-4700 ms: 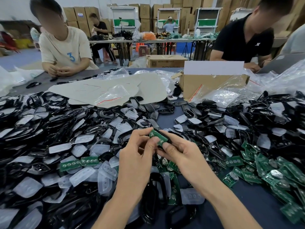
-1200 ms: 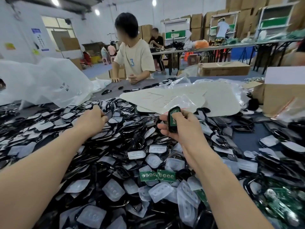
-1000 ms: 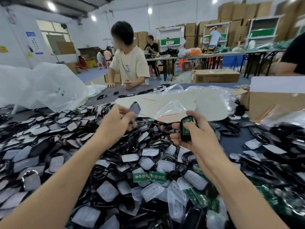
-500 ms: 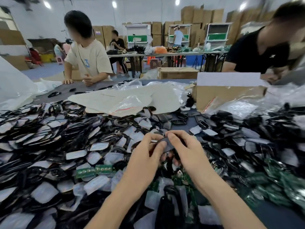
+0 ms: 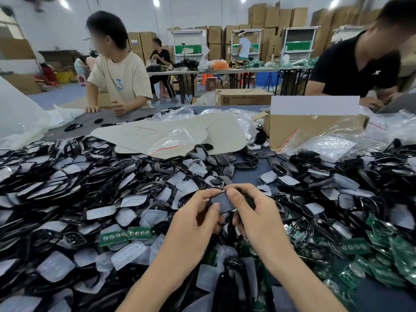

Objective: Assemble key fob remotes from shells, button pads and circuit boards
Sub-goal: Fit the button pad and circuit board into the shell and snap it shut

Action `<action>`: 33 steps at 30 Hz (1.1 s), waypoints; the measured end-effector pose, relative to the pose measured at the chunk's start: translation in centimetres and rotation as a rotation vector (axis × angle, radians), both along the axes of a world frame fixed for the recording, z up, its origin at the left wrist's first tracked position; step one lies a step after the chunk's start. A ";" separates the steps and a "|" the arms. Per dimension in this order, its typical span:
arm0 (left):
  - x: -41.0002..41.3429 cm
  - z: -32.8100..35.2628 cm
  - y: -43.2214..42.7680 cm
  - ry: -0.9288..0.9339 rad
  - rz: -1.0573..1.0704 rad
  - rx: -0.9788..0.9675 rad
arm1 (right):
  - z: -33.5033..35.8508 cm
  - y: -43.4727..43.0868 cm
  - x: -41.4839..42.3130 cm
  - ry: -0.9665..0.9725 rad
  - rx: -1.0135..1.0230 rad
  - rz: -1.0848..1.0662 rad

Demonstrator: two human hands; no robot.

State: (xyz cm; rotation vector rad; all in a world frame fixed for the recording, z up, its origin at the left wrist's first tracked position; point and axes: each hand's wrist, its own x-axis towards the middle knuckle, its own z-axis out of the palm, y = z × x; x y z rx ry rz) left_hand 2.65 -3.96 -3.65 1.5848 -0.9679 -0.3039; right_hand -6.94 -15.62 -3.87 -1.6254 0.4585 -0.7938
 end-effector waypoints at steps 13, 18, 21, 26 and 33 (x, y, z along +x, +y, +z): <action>0.5 -0.2 0.4 0.003 -0.052 0.007 | 0.2 0.1 -0.3 0.092 -0.218 0.004; 0.3 -0.1 0.2 0.028 -0.030 -0.008 | 0.0 -0.1 -0.2 0.041 -0.080 0.096; 0.2 0.1 0.1 0.073 0.021 -0.050 | 0.0 -0.6 -0.1 0.010 0.147 0.164; 0.6 0.5 0.5 0.056 0.136 -0.067 | -0.2 -1.3 0.0 -0.032 0.263 0.187; 1.0 0.7 0.6 0.199 0.122 -0.111 | -0.3 -0.8 0.3 -0.097 0.304 0.216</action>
